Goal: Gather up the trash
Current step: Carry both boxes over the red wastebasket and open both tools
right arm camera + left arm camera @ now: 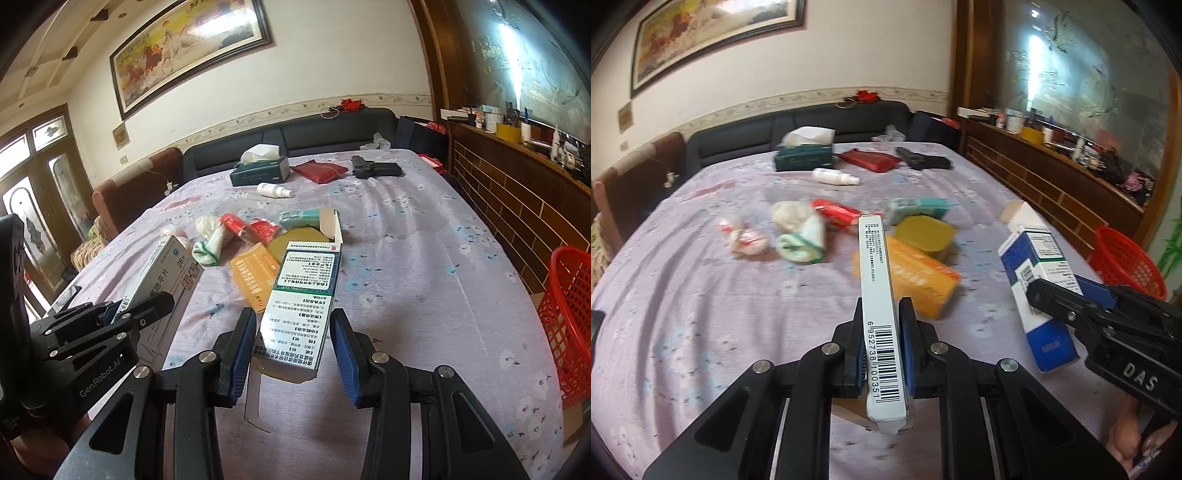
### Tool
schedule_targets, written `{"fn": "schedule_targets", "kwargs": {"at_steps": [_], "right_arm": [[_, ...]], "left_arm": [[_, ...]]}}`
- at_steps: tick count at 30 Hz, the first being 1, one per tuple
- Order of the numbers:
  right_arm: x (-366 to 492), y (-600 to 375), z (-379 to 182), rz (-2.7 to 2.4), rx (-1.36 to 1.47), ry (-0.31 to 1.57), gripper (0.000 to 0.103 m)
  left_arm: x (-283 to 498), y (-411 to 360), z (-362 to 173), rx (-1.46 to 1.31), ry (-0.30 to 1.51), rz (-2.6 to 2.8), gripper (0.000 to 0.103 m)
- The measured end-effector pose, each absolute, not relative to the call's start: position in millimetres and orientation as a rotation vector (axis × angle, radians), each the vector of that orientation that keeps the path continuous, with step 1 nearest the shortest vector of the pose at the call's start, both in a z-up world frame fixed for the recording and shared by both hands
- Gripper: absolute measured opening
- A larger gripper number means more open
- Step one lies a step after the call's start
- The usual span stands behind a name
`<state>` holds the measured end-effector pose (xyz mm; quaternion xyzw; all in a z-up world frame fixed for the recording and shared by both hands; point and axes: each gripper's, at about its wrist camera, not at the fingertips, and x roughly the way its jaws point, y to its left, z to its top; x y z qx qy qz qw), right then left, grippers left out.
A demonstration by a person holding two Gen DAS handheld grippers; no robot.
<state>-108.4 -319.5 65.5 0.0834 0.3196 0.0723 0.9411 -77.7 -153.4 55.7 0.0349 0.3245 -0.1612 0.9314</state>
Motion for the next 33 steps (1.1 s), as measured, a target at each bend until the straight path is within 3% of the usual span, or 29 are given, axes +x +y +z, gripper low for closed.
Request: {"fn": "schedule_targets", "kwargs": {"at_steps": [9,25,26,28,29,30,33], "right_arm": [[-140,-415,93,-0.033,0.276,0.575,0.044],[-190,-611,103,-0.326,0.467,0.557,0.045],[-188,-618,101,-0.328,0.471,0.562,0.047],[-182,-634,94,-0.343,0.48,0.59,0.05],[-182,-640,92,-0.35,0.483,0.599,0.06],[-183,-646,90,-0.36,0.496,0.601,0.067],[-193,-650,90,-0.367,0.506,0.572,0.067]], "left_arm": [[-76,-231,83,0.088,0.701,-0.573,0.015],[-67,-468,91,0.103,0.861,-0.987,0.015],[-63,-483,87,0.105,0.873,-1.002,0.017],[-57,-502,78,0.124,0.893,-0.969,0.05],[-53,-505,74,0.121,0.906,-0.948,0.064],[-50,-504,71,0.102,0.908,-0.943,0.064],[-51,-487,68,0.087,0.902,-0.936,0.064]]}}
